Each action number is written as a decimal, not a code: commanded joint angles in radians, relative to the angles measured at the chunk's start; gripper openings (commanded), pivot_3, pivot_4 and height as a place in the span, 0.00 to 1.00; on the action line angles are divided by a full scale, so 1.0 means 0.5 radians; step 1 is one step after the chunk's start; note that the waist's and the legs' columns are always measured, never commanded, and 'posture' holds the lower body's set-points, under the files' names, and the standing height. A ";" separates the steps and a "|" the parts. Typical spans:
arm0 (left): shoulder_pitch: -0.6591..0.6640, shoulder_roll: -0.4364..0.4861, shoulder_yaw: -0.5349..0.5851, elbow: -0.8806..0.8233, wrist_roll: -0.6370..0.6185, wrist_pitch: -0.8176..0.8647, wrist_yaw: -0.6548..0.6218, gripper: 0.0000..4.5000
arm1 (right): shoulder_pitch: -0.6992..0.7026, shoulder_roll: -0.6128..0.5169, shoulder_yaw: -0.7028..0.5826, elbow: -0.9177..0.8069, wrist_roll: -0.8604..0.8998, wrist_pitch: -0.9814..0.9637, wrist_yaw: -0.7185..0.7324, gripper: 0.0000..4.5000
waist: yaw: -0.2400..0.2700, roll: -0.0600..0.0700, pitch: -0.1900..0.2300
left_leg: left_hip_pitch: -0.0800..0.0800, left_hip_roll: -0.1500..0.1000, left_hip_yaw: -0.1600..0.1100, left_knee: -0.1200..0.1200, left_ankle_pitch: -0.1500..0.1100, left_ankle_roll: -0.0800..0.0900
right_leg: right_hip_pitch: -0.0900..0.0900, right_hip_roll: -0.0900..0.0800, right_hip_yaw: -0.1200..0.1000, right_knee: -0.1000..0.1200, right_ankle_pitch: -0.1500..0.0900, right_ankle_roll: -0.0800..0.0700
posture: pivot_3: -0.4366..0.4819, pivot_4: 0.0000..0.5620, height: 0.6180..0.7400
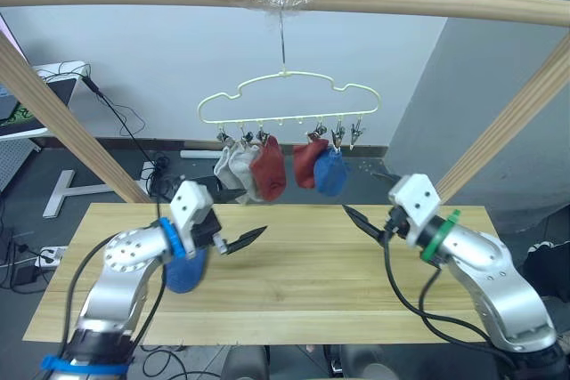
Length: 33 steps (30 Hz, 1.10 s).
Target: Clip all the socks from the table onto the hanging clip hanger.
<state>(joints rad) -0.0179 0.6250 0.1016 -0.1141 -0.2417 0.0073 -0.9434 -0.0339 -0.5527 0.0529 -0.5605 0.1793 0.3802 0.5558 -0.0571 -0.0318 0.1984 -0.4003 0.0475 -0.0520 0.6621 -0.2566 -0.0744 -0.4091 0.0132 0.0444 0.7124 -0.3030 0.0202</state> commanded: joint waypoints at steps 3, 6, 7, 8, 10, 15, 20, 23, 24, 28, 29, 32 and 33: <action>0.123 0.018 0.156 -0.111 -0.050 -0.097 0.080 0.99 | 0.036 -0.038 -0.222 0.021 0.114 -0.143 0.092 1.00 | 0.018 0.000 -0.023 | 0.002 0.000 0.000 0.002 0.000 0.000 | 0.003 0.000 0.000 0.001 0.000 0.000 | 0.49 0.13 0.71; 0.219 -0.020 0.242 -0.132 -0.079 -0.123 0.159 0.99 | -0.004 -0.071 -0.324 0.110 0.161 -0.199 0.143 1.00 | 0.025 -0.002 -0.056 | 0.004 0.000 0.000 0.004 0.001 0.000 | 0.005 0.000 0.000 0.001 0.000 0.001 | 0.50 0.10 0.71; 0.266 0.001 0.253 -0.168 -0.108 -0.062 0.152 0.99 | -0.015 -0.076 -0.347 0.132 0.179 -0.210 0.161 1.00 | 0.026 -0.003 -0.064 | 0.004 0.000 0.001 0.004 0.001 0.001 | 0.005 0.000 0.000 0.001 0.000 0.001 | 0.51 0.10 0.71; 0.290 -0.014 0.265 -0.190 -0.117 -0.068 0.174 0.99 | -0.016 -0.078 -0.358 0.147 0.194 -0.216 0.173 1.00 | 0.027 -0.003 -0.071 | 0.005 0.000 0.001 0.004 0.001 0.001 | 0.006 0.000 0.001 0.001 0.000 0.001 | 0.52 0.10 0.71; 0.301 -0.049 0.279 -0.207 -0.092 -0.094 0.252 0.99 | -0.007 -0.070 -0.357 0.168 0.196 -0.242 0.179 1.00 | 0.038 -0.002 -0.083 | 0.006 0.000 0.002 0.003 0.001 0.001 | 0.006 0.001 0.001 0.001 0.000 0.000 | 0.54 0.11 0.71; 0.334 -0.046 0.230 -0.249 -0.041 -0.085 0.287 0.99 | 0.026 -0.012 -0.314 0.141 0.203 -0.185 0.131 1.00 | 0.065 -0.002 -0.111 | 0.008 0.000 0.001 0.003 0.002 0.003 | 0.007 0.002 0.001 0.002 0.000 0.001 | 0.55 0.10 0.71; 0.311 -0.042 0.149 -0.150 0.035 -0.171 0.263 0.99 | 0.126 0.075 -0.273 0.134 0.137 -0.215 0.048 1.00 | 0.069 -0.002 -0.123 | 0.009 0.000 0.001 0.004 0.003 0.003 | 0.009 0.002 0.002 0.003 0.000 0.001 | 0.55 0.11 0.71; 0.268 -0.063 0.113 -0.042 0.106 -0.300 0.293 0.99 | 0.225 0.140 -0.252 0.149 0.111 -0.285 0.009 1.00 | 0.071 0.003 -0.131 | 0.010 0.000 0.001 0.003 0.003 0.004 | 0.009 0.002 0.002 0.003 0.000 0.000 | 0.54 0.10 0.71; 0.240 -0.075 0.116 0.001 0.140 -0.328 0.339 0.99 | 0.260 0.149 -0.235 0.158 0.065 -0.346 -0.003 1.00 | 0.071 0.006 -0.133 | 0.010 0.000 0.002 0.003 0.003 0.004 | 0.009 0.002 0.002 0.003 0.001 0.000 | 0.53 0.09 0.71; 0.213 -0.085 0.108 0.041 0.064 -0.332 0.290 0.99 | 0.321 0.253 -0.219 0.173 0.015 -0.411 -0.108 1.00 | 0.066 0.008 -0.152 | 0.012 0.000 0.003 0.003 0.003 0.004 | 0.009 0.003 0.004 0.005 0.000 0.000 | 0.52 0.08 0.71; 0.213 -0.088 0.108 0.047 0.053 -0.343 0.283 0.99 | 0.335 0.267 -0.206 0.185 -0.007 -0.430 -0.121 1.00 | 0.065 0.007 -0.158 | 0.013 0.000 0.004 0.003 0.003 0.004 | 0.009 0.003 0.005 0.005 0.000 0.000 | 0.52 0.08 0.71; 0.229 -0.086 0.118 0.104 0.042 -0.311 0.290 0.99 | 0.389 0.316 -0.177 0.218 -0.056 -0.470 -0.164 1.00 | 0.064 0.008 -0.176 | 0.014 0.000 0.004 0.003 0.003 0.004 | 0.010 0.004 0.005 0.005 0.000 0.000 | 0.51 0.07 0.71; 0.242 -0.071 0.113 0.108 0.029 -0.285 0.263 0.99 | 0.400 0.326 -0.173 0.218 -0.060 -0.470 -0.175 1.00 | 0.063 0.008 -0.181 | 0.015 0.000 0.004 0.003 0.003 0.004 | 0.011 0.004 0.005 0.006 0.000 0.000 | 0.51 0.07 0.71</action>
<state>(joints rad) 0.1011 0.5773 0.1504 -0.0528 -0.2016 -0.1382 -0.7996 0.1641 -0.3925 -0.0309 -0.4373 0.1556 0.1691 0.4836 -0.0254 -0.0279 0.1081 -0.3929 0.0476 -0.0500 0.6637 -0.2552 -0.0725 -0.4036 0.0153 0.0468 0.7152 -0.3029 0.0202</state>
